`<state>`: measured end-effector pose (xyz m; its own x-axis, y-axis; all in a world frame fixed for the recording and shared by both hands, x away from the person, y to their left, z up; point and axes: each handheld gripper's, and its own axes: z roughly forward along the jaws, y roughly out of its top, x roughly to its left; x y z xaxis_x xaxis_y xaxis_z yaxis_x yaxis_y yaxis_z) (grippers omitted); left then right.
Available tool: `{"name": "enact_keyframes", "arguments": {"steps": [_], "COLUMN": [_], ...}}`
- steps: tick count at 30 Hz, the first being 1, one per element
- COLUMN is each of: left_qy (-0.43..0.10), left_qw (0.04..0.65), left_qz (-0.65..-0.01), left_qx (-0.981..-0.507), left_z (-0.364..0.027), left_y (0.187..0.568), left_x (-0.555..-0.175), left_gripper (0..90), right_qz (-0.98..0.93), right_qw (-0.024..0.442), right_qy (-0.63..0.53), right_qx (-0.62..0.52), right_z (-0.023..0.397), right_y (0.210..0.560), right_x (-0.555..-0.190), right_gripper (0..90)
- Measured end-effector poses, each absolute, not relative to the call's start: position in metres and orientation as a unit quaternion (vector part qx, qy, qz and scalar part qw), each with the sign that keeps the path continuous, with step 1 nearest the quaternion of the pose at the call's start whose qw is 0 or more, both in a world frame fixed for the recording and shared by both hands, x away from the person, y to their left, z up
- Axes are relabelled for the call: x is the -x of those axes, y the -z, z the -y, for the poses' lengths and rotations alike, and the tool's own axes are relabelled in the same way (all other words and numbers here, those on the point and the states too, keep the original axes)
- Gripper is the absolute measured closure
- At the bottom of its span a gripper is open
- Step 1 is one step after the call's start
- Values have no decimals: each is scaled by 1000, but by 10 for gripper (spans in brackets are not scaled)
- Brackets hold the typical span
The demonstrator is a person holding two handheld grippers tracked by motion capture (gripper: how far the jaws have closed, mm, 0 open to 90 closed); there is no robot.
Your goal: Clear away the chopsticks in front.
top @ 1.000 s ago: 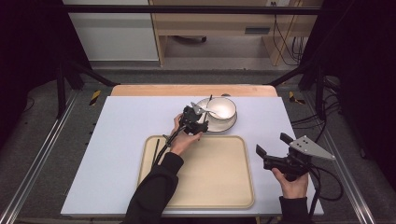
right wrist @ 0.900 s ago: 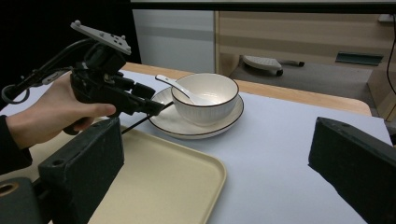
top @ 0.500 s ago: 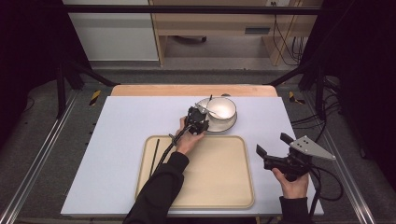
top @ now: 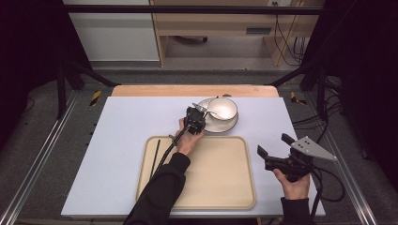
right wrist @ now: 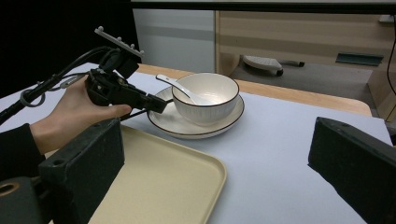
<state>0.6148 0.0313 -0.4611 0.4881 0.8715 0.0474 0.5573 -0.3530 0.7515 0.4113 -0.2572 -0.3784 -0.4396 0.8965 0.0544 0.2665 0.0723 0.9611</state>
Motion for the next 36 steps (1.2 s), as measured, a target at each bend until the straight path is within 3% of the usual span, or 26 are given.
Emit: {"name": "enact_keyframes", "arguments": {"steps": [23,36], "left_qy": [-248,-280], "left_qw": [371,384], "left_qz": [-477,-503], "left_qx": [-757,-722], "left_z": [-73,-107], "left_y": [434,413], "left_x": [-592,-547], "left_gripper": [854,854], "right_qz": [-671,-672], "right_qw": [303,303], "right_qy": [-519,-518], "right_qx": [-435,-434], "right_z": [256,254], "right_y": [379,380], "right_x": [-411,-412], "right_gripper": [36,36]}}
